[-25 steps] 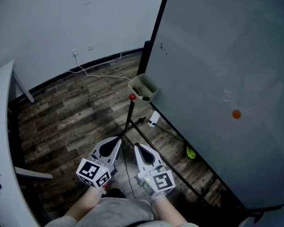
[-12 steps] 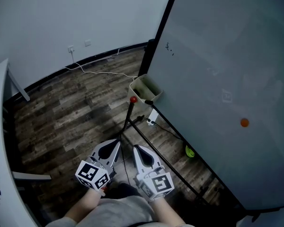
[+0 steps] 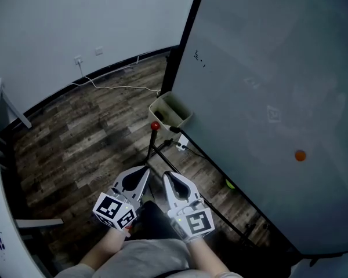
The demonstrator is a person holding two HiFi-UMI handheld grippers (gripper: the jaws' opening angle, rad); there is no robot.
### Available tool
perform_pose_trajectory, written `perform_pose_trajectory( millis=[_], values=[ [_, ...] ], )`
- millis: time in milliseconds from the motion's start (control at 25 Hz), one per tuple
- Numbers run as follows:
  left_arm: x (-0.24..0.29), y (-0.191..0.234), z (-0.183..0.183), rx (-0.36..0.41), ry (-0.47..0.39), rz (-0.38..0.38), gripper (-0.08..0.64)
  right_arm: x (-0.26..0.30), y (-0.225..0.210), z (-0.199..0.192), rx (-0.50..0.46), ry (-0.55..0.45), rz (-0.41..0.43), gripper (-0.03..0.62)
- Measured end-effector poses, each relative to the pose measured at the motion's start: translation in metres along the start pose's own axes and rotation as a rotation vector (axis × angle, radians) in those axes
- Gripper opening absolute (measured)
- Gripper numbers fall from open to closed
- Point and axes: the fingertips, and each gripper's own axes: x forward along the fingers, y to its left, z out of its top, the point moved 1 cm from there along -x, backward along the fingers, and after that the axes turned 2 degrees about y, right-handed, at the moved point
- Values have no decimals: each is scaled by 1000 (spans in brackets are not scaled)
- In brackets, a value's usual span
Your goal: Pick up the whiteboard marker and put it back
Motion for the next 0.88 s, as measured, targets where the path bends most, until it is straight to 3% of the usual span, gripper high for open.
perform_pose_trajectory(
  millis=[760,880],
  values=[
    [83,41,22,20,7,-20,15,61,-81,30,-51,-35,-19,25],
    [91,47,19,15,12,-19,15,69,-87,30,-46,-34,-6,114]
  ],
)
